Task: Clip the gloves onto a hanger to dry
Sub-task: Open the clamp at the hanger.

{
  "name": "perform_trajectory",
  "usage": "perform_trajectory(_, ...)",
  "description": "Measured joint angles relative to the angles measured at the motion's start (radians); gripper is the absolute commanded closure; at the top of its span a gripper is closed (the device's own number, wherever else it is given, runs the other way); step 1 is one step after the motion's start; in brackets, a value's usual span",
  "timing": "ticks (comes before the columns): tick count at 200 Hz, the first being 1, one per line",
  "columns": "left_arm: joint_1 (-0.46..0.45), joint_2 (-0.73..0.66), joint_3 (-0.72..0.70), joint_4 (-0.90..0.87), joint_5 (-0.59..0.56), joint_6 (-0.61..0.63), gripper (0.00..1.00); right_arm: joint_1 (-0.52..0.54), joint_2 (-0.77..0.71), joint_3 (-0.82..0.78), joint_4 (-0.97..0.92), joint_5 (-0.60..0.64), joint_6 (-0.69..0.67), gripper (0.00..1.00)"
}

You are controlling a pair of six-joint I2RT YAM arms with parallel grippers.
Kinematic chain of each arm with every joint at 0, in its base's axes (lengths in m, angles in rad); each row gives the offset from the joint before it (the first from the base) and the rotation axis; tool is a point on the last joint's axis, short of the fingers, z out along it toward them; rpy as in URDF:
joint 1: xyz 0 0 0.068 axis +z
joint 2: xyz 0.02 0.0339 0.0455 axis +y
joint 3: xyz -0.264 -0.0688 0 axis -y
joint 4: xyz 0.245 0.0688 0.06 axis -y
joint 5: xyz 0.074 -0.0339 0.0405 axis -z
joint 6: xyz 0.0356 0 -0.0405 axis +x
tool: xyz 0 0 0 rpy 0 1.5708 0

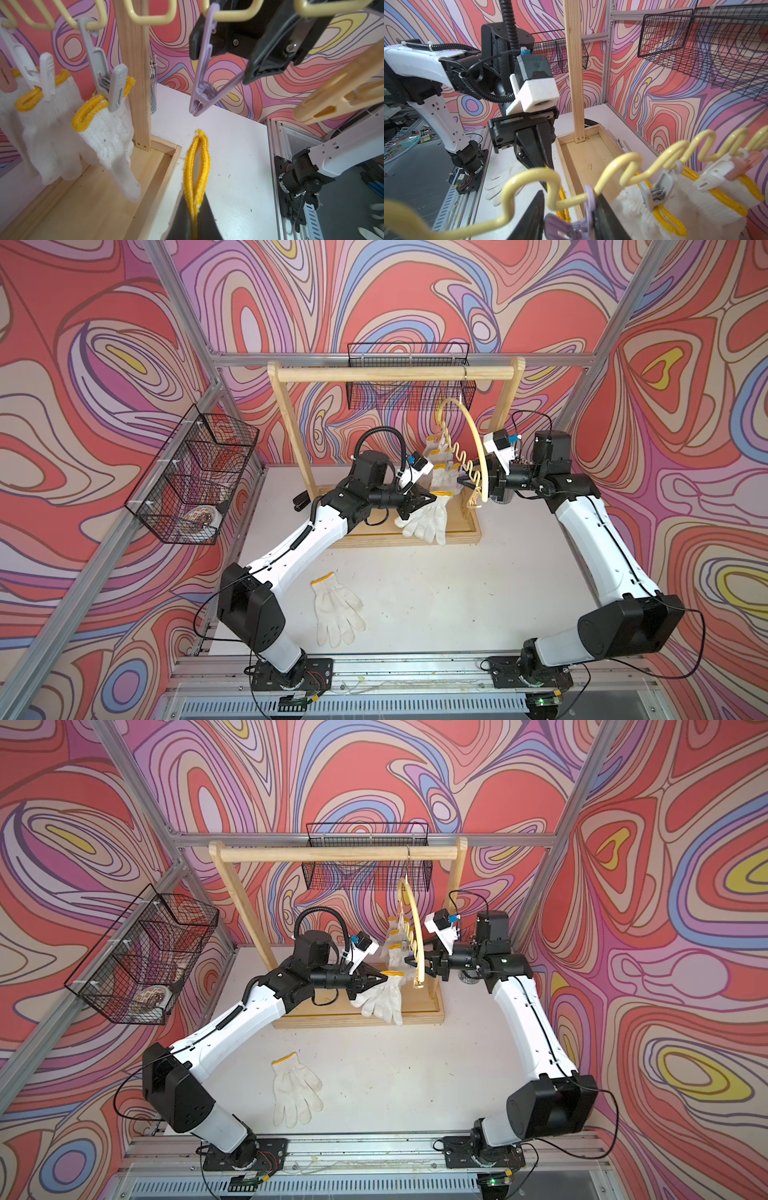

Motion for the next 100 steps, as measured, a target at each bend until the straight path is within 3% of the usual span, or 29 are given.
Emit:
perform_trajectory(41, -0.002, 0.0, 0.0, -0.001, -0.003, 0.0, 1.0, 0.0, -0.004, -0.018, 0.005, 0.0, 0.009, 0.49)
perform_trajectory(100, -0.002, 0.0, 0.0, -0.002, -0.003, 0.0, 1.0, 0.0, -0.006, -0.033, 0.017, 0.001, 0.023, 0.52)
